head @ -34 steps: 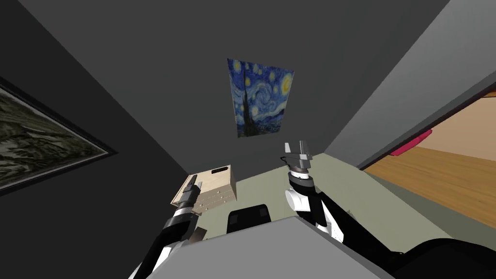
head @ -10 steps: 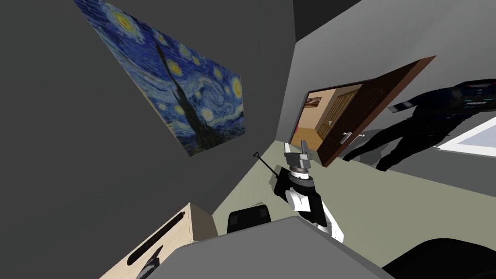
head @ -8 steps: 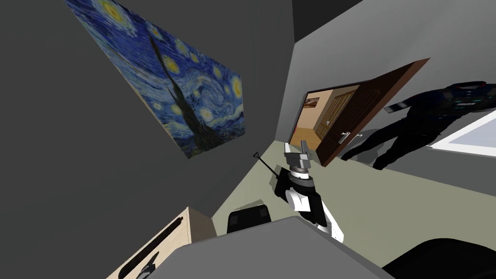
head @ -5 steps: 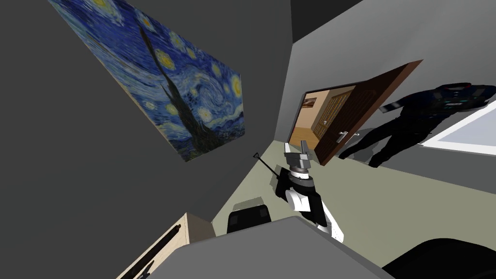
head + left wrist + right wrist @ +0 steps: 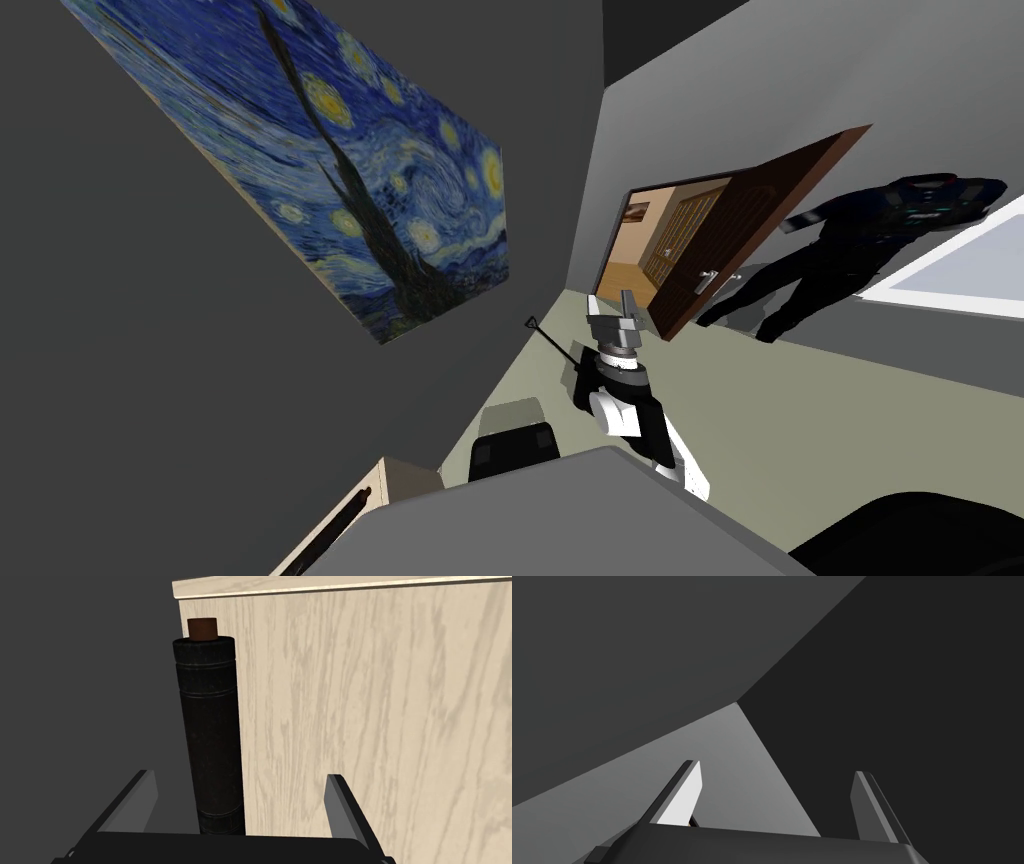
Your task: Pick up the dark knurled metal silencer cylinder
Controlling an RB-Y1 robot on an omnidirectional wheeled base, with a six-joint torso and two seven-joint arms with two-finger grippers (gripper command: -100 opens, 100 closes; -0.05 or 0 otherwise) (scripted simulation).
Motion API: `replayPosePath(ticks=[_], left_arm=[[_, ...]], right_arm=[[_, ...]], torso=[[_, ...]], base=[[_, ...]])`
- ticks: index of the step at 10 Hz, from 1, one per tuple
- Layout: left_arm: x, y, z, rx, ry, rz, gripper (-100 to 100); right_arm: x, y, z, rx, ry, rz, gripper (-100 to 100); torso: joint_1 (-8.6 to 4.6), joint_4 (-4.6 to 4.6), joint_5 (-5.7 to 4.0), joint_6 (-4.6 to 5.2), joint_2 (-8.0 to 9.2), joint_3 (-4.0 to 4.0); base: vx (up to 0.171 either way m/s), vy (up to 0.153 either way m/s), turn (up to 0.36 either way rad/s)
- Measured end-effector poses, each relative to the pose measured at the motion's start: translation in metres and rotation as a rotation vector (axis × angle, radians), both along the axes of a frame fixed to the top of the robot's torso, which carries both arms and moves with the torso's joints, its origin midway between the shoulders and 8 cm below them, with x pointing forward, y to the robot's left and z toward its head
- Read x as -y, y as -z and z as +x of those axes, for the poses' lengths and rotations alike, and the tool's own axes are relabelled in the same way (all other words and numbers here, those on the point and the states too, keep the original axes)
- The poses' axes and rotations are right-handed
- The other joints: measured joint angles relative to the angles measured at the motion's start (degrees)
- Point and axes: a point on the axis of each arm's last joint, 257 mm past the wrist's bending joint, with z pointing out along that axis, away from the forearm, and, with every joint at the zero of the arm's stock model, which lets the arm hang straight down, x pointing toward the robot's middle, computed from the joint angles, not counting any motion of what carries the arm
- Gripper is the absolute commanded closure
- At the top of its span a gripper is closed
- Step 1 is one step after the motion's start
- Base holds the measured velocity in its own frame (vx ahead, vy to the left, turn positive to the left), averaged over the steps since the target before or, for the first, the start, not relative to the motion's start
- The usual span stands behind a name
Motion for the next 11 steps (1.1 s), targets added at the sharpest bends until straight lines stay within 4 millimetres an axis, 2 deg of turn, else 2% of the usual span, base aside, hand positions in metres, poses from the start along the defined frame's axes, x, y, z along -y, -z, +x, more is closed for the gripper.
replayPosePath(ticks=[4,8,11], left_arm=[[-0.004,0.011,-0.014,-0.005,-0.066,-0.044,-100],[-0.001,0.022,-0.024,-0.008,-0.121,-0.092,-100],[-0.001,0.023,-0.025,-0.008,-0.124,-0.093,-100]], right_arm=[[0.000,0.000,0.000,0.000,0.000,0.000,0],[0.000,0.000,0.000,0.000,0.000,0.000,0],[0.000,0.000,0.000,0.000,0.000,0.000,0]], torso=[[0.08,-0.02,0.01,0.00,-0.11,-0.06],[-0.36,0.05,-0.07,-0.02,0.25,0.14],[-0.36,0.05,-0.07,-0.02,0.24,0.14]], base=[[0.080,0.082,-0.011],[0.004,-0.001,0.014],[0.005,0.000,0.018]])
